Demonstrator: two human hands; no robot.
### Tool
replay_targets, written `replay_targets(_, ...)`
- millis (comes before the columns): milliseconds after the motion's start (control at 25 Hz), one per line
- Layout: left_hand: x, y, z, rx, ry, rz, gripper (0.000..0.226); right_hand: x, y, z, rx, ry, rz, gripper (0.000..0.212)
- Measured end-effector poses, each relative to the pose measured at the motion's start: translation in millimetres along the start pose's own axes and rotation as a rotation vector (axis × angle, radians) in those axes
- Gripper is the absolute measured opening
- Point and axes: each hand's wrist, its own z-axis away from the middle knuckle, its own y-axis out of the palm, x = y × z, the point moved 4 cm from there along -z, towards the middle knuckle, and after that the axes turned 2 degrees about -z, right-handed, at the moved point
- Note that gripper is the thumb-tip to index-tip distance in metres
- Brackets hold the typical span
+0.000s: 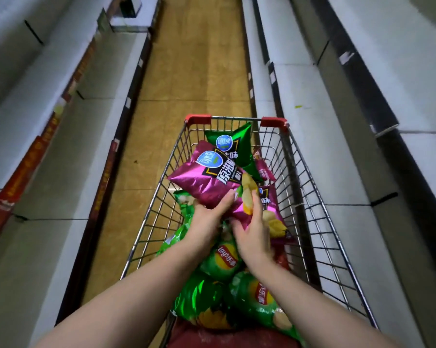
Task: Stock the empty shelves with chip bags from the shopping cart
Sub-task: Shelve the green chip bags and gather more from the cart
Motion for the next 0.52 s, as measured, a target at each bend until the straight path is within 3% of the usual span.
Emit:
replay_targets(120, 3, 13, 4, -0.009, 0.056, 0.150, 0.069, 3, -6, 24, 0.066, -0.083, 0.049, 0.076)
replay_targets(240, 2, -5, 2, -0.174, 0.109, 0.011, 0.087, -14, -13, 12, 0.225, -0.051, -0.096, 0.064)
replay_targets(320, -1, -22, -2, -0.248, 0.104, -0.168, 0.089, -42, -27, -21, 0.097, 0.054, -0.106, 0.055)
replay_targets(400, 0, -29, -2, -0.243, 0.103, -0.267, 0.083, -72, -39, -58, -0.003, 0.196, 0.108, 0.061)
replay_targets(520, 10, -33, 3, -0.231, 0.067, -0.292, 0.085, -105, -35, -94, 0.081, 0.391, 0.308, 0.079)
